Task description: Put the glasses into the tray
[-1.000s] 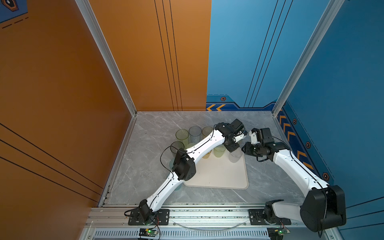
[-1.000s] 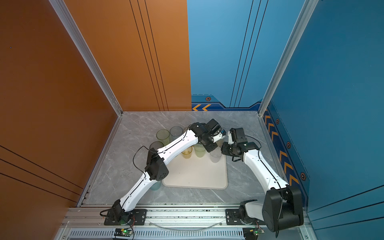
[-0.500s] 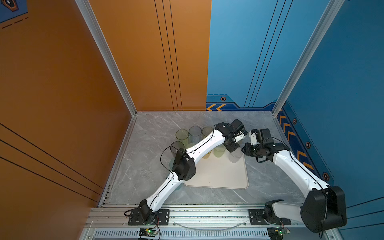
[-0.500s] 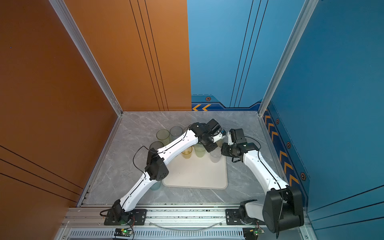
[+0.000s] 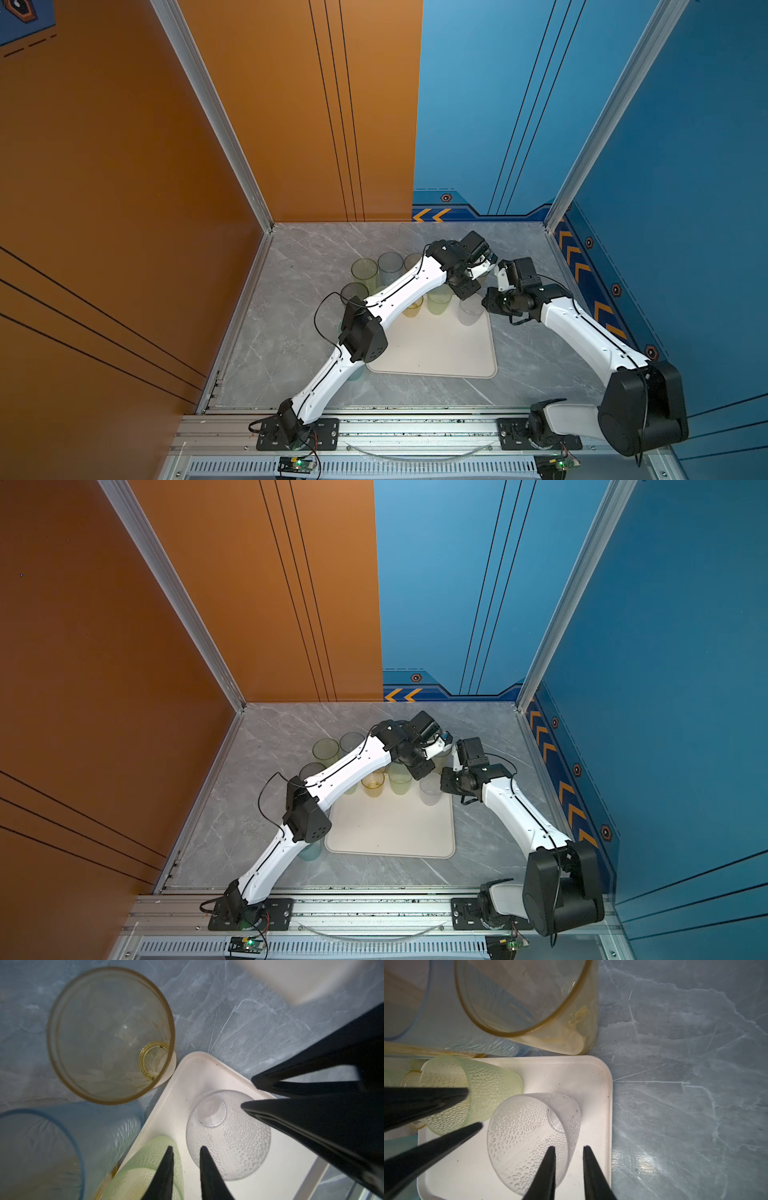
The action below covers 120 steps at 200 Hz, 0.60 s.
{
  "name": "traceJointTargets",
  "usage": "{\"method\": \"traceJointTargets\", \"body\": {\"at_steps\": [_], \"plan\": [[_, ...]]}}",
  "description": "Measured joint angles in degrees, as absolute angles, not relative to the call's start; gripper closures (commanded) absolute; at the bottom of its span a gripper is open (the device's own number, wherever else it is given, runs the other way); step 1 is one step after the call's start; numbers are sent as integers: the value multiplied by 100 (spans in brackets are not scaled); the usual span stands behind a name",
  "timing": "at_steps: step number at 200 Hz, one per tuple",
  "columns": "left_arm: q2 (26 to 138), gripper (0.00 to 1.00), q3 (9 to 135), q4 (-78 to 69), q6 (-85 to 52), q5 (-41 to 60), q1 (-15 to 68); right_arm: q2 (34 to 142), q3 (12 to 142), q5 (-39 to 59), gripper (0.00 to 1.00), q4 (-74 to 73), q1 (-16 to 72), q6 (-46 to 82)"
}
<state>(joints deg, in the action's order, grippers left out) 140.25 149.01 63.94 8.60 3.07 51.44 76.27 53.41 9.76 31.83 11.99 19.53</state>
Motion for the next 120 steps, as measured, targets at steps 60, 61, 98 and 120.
{"method": "traceJointTargets", "body": {"at_steps": [60,61,98,120], "plan": [[12484,76,13340,5819,862,43,5153,7758,5341,775,79,3140,1310,1949],[12460,76,13312,5813,862,43,5153,7760,5341,764,79,3138,1313,1951],[11087,76,11703,5146,823,-1,5057,7881,5398,639,81,3135,1358,1940],[10523,76,11085,4895,755,-30,4934,7959,5459,572,82,3140,1437,1927]]}}
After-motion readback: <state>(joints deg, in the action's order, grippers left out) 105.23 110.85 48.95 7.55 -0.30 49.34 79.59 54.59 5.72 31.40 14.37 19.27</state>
